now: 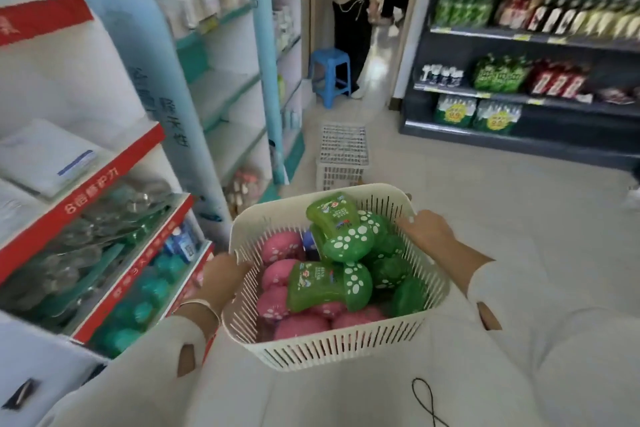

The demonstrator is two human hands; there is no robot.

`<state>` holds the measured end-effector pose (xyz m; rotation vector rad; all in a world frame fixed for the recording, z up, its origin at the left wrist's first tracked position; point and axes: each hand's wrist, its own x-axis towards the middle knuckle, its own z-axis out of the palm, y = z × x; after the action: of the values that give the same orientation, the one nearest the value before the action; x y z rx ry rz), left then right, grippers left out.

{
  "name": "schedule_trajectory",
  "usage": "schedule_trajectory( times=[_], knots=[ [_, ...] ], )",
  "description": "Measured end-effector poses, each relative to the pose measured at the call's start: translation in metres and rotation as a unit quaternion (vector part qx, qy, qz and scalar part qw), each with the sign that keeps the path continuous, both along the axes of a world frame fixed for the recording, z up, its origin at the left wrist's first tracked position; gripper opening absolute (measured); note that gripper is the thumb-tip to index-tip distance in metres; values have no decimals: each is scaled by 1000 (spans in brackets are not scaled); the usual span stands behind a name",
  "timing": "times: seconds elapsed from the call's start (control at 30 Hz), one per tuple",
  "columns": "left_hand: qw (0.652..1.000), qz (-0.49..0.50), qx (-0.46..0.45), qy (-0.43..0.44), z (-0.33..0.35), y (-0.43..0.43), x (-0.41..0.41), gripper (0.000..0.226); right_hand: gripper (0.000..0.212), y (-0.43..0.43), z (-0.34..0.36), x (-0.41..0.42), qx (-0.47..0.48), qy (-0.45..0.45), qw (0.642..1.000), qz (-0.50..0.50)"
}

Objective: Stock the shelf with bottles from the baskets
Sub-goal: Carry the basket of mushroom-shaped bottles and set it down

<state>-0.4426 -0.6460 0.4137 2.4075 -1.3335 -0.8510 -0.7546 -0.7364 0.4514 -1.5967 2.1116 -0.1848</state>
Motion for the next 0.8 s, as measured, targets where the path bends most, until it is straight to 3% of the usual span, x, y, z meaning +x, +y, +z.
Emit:
schedule_trajectory(
  times=[0.27,0.5,0.8],
  knots=[
    [1000,-11,6,24,-22,-133,6,51,31,-93,-11,-12,8,2,999,-48],
    [998,-37,21,50,-30,-243,38,46,37,-178,-34,18,41,-48,993,-97],
    [998,-51,42,13,-46,-381,47,46,34,-308,-78,27,95,-90,984,-119]
  ],
)
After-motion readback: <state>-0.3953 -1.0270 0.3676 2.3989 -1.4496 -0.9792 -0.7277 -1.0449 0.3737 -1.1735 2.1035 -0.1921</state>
